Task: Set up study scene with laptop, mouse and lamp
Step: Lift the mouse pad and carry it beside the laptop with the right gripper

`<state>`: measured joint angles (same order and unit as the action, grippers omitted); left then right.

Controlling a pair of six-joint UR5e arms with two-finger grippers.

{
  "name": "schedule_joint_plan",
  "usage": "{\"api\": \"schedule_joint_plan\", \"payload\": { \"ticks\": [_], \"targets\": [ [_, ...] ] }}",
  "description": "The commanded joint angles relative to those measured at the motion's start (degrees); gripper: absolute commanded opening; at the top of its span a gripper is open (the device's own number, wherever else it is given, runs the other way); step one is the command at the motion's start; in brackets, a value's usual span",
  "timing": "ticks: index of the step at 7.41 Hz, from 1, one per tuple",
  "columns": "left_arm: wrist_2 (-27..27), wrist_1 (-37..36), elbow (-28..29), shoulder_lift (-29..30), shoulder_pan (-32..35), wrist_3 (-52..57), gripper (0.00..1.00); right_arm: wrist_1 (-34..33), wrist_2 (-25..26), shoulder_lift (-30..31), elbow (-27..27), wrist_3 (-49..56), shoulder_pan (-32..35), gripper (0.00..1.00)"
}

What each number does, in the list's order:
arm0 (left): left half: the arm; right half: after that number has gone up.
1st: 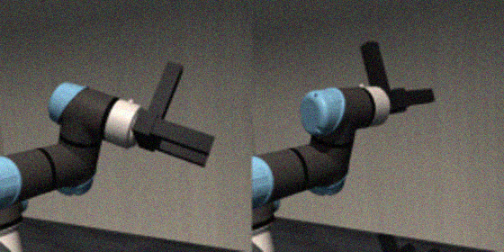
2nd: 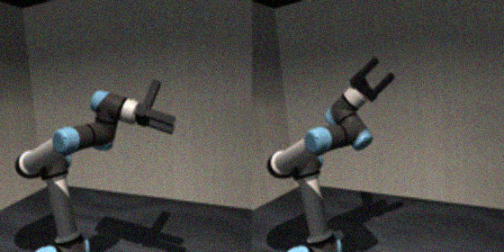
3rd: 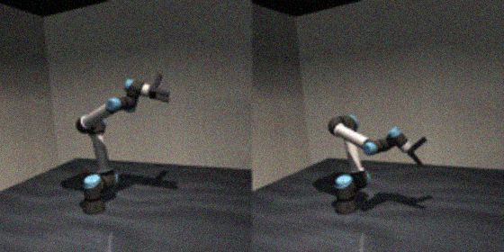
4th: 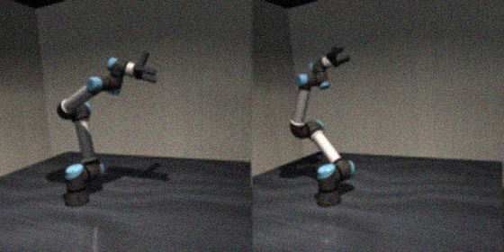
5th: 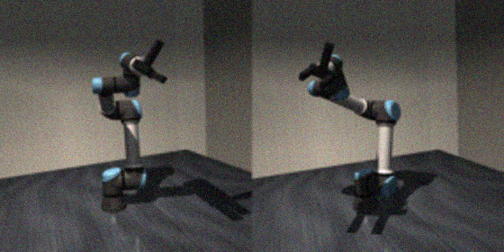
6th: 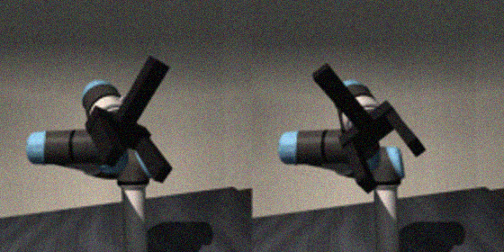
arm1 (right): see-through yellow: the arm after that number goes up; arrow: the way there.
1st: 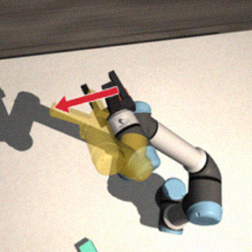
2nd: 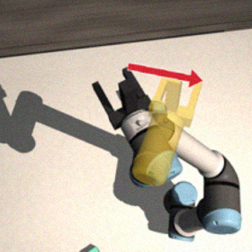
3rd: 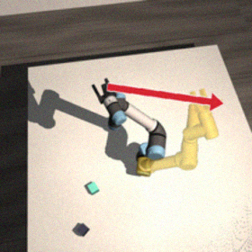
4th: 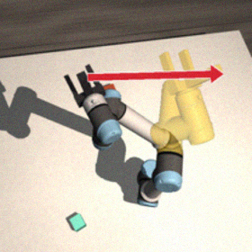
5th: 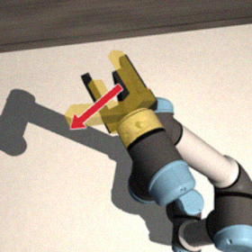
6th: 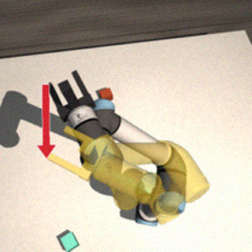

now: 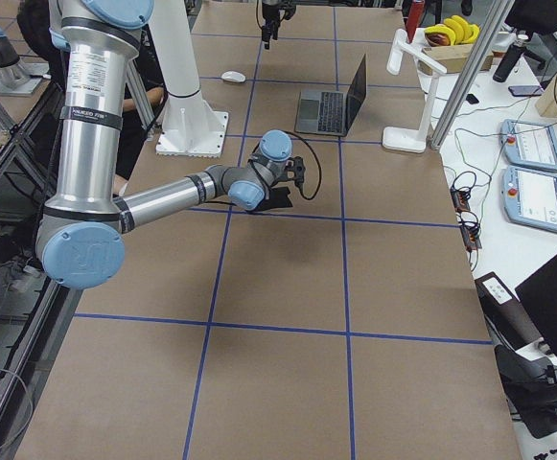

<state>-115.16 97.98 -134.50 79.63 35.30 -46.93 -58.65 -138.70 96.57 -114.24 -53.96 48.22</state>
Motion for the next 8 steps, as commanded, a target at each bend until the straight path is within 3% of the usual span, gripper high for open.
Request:
{"api": "schedule_joint_plan", "payload": {
  "ticks": [1,4,6,7,8],
  "targets": [
    [-0.4,4.4,0.1,-3.5,0.0,-6.8,0.99,-13.0,0.5,-6.6,-0.9,7.5,3.4,0.14],
    [-0.3,6.2,-0.1,-3.6,-1.1,-16.7,0.99,-38.7,1.8,-24.4,-1.7,15.0,5.7,0.14],
    [3.3,6.2,0.1,-3.5,-8.4,-25.8,0.99,-55.5,5.1,-33.8,-1.4,22.3,6.0,0.14],
    [8.2,6.3,0.3,-3.4,-14.8,-31.1,0.99,-60.5,6.9,-37.3,-0.6,24.3,5.7,0.14],
    [9.3,6.3,0.3,-3.4,-18.1,-32.9,0.99,-61.9,7.4,-39.9,0.6,25.0,5.7,0.14]
  ]
}}
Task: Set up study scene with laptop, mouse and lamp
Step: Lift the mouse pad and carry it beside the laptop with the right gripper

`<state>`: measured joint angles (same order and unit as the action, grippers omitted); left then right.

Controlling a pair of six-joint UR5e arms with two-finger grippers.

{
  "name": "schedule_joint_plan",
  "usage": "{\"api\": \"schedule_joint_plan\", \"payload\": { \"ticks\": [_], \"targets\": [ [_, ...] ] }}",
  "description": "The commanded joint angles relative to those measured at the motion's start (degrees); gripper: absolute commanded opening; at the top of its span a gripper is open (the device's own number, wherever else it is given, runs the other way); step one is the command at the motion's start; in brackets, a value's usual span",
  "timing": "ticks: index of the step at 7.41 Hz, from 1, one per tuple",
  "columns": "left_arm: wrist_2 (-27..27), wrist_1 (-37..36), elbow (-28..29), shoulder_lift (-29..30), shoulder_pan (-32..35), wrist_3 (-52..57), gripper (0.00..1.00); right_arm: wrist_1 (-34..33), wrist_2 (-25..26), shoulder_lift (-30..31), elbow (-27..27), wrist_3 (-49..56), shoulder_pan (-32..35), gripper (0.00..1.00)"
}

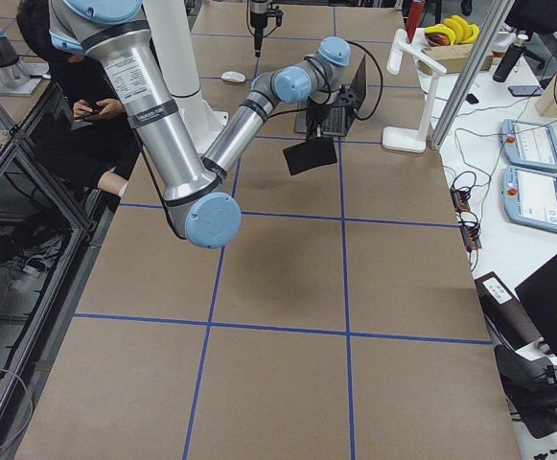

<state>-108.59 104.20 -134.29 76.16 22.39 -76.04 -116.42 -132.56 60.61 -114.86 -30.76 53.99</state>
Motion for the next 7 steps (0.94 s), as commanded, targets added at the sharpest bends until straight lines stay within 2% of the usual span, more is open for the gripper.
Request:
{"api": "schedule_joint_plan", "payload": {
  "ticks": [1,2,3,4,5,6,7],
  "targets": [
    [2.9,0.0,0.3,-0.1,-6.4,-3.9,0.99,-4.2,1.4,-6.2,2.8,1.8,0.0,0.14],
    [3.3,0.6,0.7,-1.8,-7.6,-1.7,0.99,-4.2,1.5,-9.7,6.3,1.8,-0.1,0.14],
    [3.4,5.0,2.3,-3.6,-7.7,0.7,0.99,-4.3,1.7,-12.6,9.8,1.8,-0.5,0.14],
    [3.4,15.2,7.7,-6.0,-7.7,0.9,0.99,-4.4,2.2,-15.1,13.2,1.8,-1.5,0.14],
    [3.5,27.7,14.7,-7.9,-7.6,1.0,0.99,-4.7,2.2,-20.2,20.3,2.8,-1.5,0.14],
    [3.5,31.6,17.1,-9.1,-7.5,1.1,0.99,-8.4,2.2,-23.2,23.2,6.8,-1.5,0.14],
    [3.5,31.7,17.0,-9.2,-7.5,1.0,0.99,-12.0,2.2,-23.4,21.5,9.6,-1.3,0.14]
  ]
}}
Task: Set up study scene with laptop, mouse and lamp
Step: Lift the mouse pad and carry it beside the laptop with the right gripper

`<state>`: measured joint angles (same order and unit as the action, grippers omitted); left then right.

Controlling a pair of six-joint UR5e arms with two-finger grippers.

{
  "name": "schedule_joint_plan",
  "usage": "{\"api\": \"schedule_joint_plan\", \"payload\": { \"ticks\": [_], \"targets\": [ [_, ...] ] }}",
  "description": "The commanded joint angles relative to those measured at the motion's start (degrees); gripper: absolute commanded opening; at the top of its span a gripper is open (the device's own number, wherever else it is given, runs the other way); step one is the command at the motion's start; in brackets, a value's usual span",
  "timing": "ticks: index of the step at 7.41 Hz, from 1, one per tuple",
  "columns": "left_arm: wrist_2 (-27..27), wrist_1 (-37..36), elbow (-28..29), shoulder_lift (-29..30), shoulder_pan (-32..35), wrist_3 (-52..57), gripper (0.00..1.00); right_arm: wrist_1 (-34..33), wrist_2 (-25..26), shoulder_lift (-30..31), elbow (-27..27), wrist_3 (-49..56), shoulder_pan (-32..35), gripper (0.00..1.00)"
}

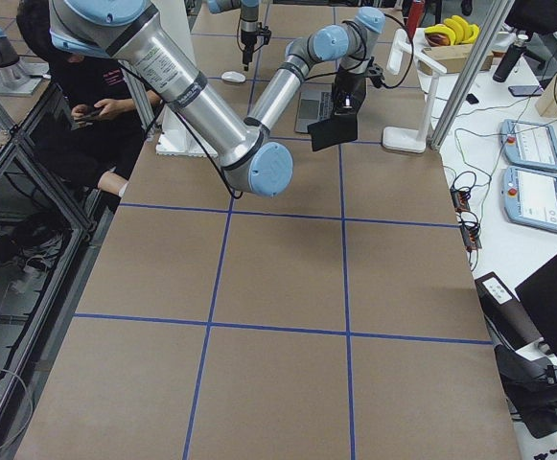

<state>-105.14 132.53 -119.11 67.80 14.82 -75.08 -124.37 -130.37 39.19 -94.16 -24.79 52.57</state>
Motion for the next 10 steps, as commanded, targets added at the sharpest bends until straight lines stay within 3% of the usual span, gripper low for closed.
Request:
{"api": "schedule_joint_plan", "payload": {
  "ticks": [1,4,6,10],
  "targets": [
    [-0.1,3.3,1.6,-0.8,0.0,0.0,0.99,-4.5,0.1,-2.1,0.3,3.7,0.1,0.14],
    [0.1,0.9,-0.1,-0.6,-1.7,-0.1,0.99,-4.5,0.1,-1.4,-0.4,3.8,0.0,0.15],
    [0.3,-9.0,-6.2,-0.1,-5.7,0.0,0.99,-4.5,0.1,0.1,-1.5,3.8,-0.5,0.15],
    [2.7,-10.1,-6.2,0.8,-9.8,0.1,0.99,-4.5,0.1,1.2,-2.3,3.8,-1.1,0.17]
  ]
}}
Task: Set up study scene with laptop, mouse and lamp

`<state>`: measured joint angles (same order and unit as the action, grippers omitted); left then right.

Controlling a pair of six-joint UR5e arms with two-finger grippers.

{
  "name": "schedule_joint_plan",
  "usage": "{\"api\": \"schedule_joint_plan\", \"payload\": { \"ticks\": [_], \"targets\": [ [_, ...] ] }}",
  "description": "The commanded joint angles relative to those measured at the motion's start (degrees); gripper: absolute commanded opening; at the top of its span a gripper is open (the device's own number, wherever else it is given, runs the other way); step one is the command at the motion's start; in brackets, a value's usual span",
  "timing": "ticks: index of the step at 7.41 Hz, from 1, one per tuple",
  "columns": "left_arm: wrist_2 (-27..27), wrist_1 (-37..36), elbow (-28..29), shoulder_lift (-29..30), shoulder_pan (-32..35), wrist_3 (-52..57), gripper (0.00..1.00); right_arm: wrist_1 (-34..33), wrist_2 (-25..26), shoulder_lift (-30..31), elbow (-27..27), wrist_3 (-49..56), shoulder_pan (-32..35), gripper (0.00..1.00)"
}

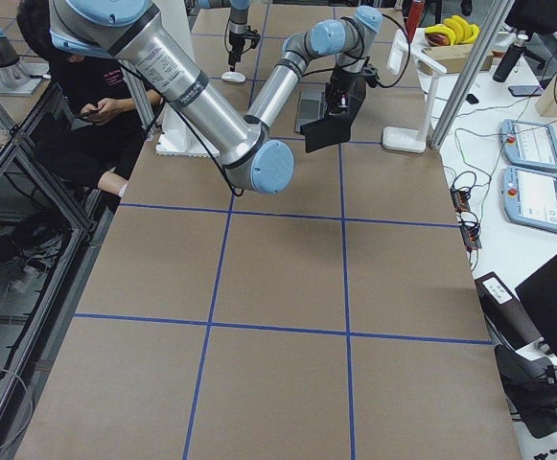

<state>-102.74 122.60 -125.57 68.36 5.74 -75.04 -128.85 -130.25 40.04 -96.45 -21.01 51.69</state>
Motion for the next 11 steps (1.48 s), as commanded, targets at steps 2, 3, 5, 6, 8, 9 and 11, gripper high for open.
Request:
{"api": "schedule_joint_plan", "payload": {
  "ticks": [2,3,5,6,8,9,11],
  "targets": [
    [0.3,-0.2,0.4,0.5,-0.8,0.1,0.99,0.1,0.1,0.2,-0.8,0.2,-0.5,1.00],
    [0.2,-0.2,1.3,1.6,-0.8,0.1,0.99,0.1,0.1,0.2,-0.8,0.2,-0.5,1.00],
    [0.1,-0.2,3.6,4.5,-0.9,0.2,0.99,0.1,1.0,0.3,-0.8,0.2,-0.5,1.00],
    [0.0,-0.2,3.6,4.5,-0.7,0.2,0.99,0.1,1.2,0.3,-0.8,0.2,-0.4,1.00],
    [-0.3,-0.2,3.7,4.6,-0.7,0.2,0.94,0.1,1.3,0.3,-0.8,0.2,-0.4,1.00],
    [-0.4,-0.2,3.7,4.7,-0.7,0.2,0.87,0.2,1.8,0.3,-0.8,0.2,-0.5,1.00],
    [-0.6,-0.2,3.7,5.0,-0.6,0.2,0.80,0.2,1.8,0.4,-1.0,0.2,-0.6,1.00]
  ]
}}
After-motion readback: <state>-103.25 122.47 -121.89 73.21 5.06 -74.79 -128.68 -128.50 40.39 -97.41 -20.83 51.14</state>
